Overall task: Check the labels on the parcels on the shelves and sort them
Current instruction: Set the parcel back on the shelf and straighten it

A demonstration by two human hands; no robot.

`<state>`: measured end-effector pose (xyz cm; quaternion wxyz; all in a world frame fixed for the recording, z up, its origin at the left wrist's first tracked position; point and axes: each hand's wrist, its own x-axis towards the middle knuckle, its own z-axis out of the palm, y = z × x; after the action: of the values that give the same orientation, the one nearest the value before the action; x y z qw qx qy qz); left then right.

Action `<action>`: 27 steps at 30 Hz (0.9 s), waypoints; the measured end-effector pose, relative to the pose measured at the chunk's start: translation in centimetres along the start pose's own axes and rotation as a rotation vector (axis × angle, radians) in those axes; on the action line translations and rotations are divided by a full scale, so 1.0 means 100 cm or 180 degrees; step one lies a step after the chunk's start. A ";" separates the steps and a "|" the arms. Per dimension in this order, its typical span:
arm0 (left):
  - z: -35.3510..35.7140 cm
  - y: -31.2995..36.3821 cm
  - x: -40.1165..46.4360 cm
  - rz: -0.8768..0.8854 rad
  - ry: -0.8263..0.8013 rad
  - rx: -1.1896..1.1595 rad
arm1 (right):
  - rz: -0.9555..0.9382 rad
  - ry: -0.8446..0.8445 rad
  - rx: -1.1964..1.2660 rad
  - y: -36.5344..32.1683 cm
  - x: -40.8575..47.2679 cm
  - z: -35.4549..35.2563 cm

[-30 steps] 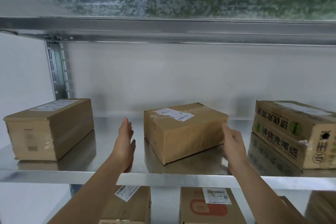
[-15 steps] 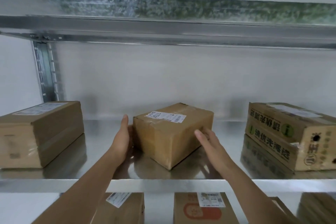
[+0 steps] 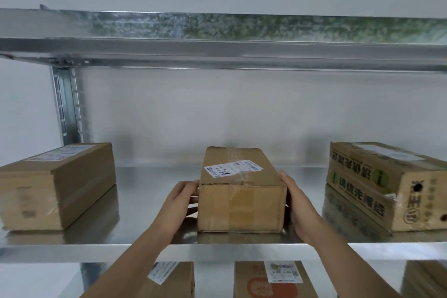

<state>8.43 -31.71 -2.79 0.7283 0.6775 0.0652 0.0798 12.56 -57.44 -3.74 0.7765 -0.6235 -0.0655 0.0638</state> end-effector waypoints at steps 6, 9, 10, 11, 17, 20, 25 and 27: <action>0.017 0.005 -0.004 -0.0400 -0.0360 -0.0532 | 0.0115 -0.0044 0.0071 0.002 0.006 0.000; 0.019 0.002 -0.011 -0.0519 -0.0662 -0.0587 | 0.0195 -0.0029 0.0074 0.005 0.011 -0.003; 0.019 0.001 -0.009 -0.0526 -0.0643 -0.0631 | 0.0186 -0.0033 0.0097 0.007 0.012 -0.003; 0.018 0.000 -0.005 -0.0531 -0.0613 -0.0666 | 0.0176 -0.0016 0.0110 0.008 0.012 -0.004; 0.017 -0.005 0.000 -0.0548 -0.0627 -0.0664 | 0.0107 0.0069 0.0019 0.009 0.014 -0.005; 0.017 -0.004 0.000 -0.0472 -0.0633 -0.0614 | 0.0118 0.0124 -0.0076 0.005 0.011 -0.001; 0.013 -0.003 0.001 -0.0429 -0.0613 -0.0332 | 0.0112 0.0136 -0.0273 -0.003 0.002 0.004; 0.013 0.008 0.000 -0.0265 -0.0394 0.0024 | 0.0054 0.0090 -0.0593 -0.011 -0.002 0.003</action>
<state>8.68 -32.93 -1.93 0.7310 0.6806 0.0484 0.0072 12.35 -57.46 -2.61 0.7154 -0.6943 -0.0549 0.0551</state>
